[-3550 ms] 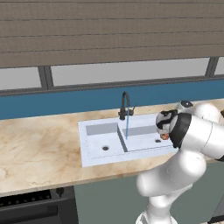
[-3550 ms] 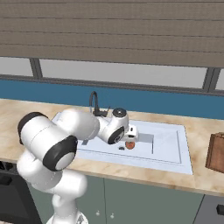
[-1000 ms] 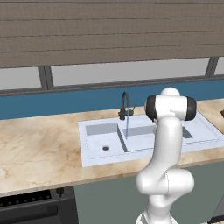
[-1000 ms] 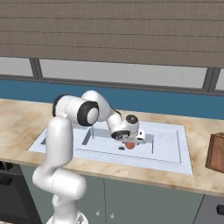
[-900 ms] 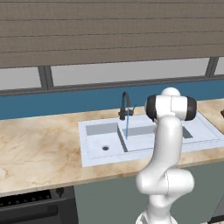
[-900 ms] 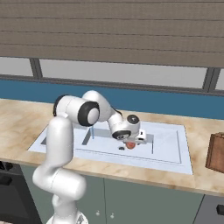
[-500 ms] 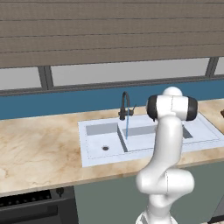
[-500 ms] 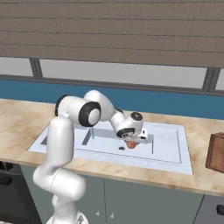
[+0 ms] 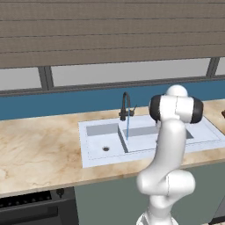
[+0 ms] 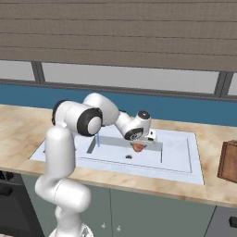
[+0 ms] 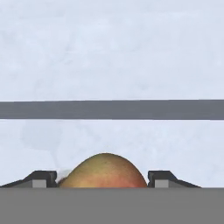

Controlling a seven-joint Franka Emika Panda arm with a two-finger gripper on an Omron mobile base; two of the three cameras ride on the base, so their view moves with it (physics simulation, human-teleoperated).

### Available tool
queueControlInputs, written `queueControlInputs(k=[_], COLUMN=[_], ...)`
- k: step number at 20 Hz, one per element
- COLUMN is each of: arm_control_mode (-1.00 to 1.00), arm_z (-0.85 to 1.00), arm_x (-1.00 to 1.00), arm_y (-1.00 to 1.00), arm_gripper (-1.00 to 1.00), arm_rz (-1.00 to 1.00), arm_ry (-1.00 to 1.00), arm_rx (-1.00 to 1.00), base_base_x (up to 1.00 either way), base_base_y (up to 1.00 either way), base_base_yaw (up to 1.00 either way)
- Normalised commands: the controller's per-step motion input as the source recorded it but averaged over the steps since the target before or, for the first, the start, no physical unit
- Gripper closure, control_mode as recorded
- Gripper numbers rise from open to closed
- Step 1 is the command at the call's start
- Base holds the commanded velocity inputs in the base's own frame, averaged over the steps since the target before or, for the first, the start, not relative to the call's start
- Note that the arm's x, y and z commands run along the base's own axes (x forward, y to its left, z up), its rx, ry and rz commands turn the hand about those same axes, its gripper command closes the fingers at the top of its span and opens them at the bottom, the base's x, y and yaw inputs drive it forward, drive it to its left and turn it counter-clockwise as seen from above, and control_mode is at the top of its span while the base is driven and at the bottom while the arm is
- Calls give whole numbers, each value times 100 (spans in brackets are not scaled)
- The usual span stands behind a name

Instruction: Pick the peach from the sink and place it on the cutting board to airdry. Then turn off the sink faucet.

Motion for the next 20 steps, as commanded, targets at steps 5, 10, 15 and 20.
queueControlInputs(k=[5,10,15,20], arm_control_mode=[-100,-100,-100,-100], arm_z=[43,36,36,47], arm_x=[-22,-32,-39,-43], arm_y=[1,0,0,0], arm_gripper=[100,100,100,100], arm_rz=[0,0,0,0], arm_ry=[0,0,-1,-1], arm_rx=[0,0,0,0], base_base_x=[0,0,0,0], base_base_y=[0,0,0,0], base_base_yaw=[0,0,0,0])
